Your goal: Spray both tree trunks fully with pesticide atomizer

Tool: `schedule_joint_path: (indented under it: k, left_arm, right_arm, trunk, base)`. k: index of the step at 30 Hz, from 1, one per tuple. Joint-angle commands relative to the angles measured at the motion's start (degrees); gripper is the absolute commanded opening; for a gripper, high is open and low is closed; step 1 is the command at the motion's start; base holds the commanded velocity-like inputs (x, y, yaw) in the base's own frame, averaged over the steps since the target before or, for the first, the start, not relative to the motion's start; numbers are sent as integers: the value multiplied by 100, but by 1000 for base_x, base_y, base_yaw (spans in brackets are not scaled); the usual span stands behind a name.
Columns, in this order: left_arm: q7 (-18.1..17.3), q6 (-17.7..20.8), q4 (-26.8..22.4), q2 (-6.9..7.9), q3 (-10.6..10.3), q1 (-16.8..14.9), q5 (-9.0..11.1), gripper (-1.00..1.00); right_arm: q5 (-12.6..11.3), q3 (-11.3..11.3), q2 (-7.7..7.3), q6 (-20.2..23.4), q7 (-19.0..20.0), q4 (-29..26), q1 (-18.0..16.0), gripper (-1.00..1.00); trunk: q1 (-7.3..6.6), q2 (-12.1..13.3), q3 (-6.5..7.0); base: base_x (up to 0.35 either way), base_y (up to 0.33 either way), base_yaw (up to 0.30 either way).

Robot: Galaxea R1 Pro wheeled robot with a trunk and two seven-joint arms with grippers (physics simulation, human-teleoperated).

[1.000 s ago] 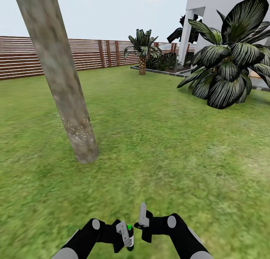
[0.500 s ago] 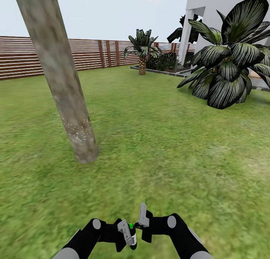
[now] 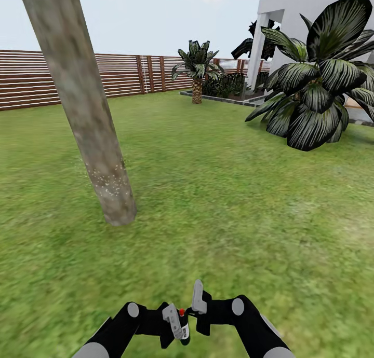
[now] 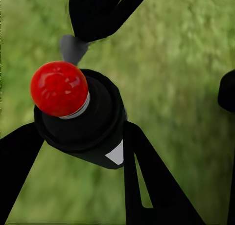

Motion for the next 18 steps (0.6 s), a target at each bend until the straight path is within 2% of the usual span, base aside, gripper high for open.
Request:
schedule_joint_path:
  k: [1,3,4,6,10,11,14,17,18]
  left_arm:
    - [-2,-50,-8,17,-4,0,-57,-100]
    - [3,-52,-12,62,-17,5,-95,-100]
    - [10,-51,-13,151,-18,6,-116,-100]
    - [17,-49,-14,465,-28,9,-132,-100]
    - [35,-33,-3,973,-31,21,-155,-100]
    - [37,-31,6,1157,-32,23,-151,-100]
    - [37,-32,11,1446,-30,42,-148,-100]
    - [93,-25,1,1630,26,163,-117,-100]
    - [197,-24,-1,1662,87,186,-82,-100]
  right_arm:
    - [38,-27,7,-24,23,-6,-2,-100]
    - [38,-27,7,-24,24,0,-2,-100]
    - [38,-27,7,-24,23,5,-2,-100]
    - [38,-27,7,-24,24,10,-2,-100]
    - [46,-27,7,-24,22,12,-2,-100]
    - [46,-30,7,-24,22,12,-2,100]
    - [48,-65,7,-28,14,22,-2,100]
    - [61,-93,7,-39,-93,37,-2,100]
    - [59,-176,7,-43,-235,51,4,100]
  trunk:
    - [-1,-2,-5]
    - [-1,-2,-5]
    - [-1,-2,-5]
    - [-1,-2,-5]
    - [-1,-2,-5]
    - [-1,-2,-5]
    - [-1,-2,-5]
    - [-1,-2,-5]
    - [-1,-2,-5]
  base:
    - [0,0,0]
    - [0,0,0]
    - [0,0,0]
    - [0,0,0]
    - [0,0,0]
    - [0,0,0]
    - [0,0,0]
    - [0,0,0]
    - [0,0,0]
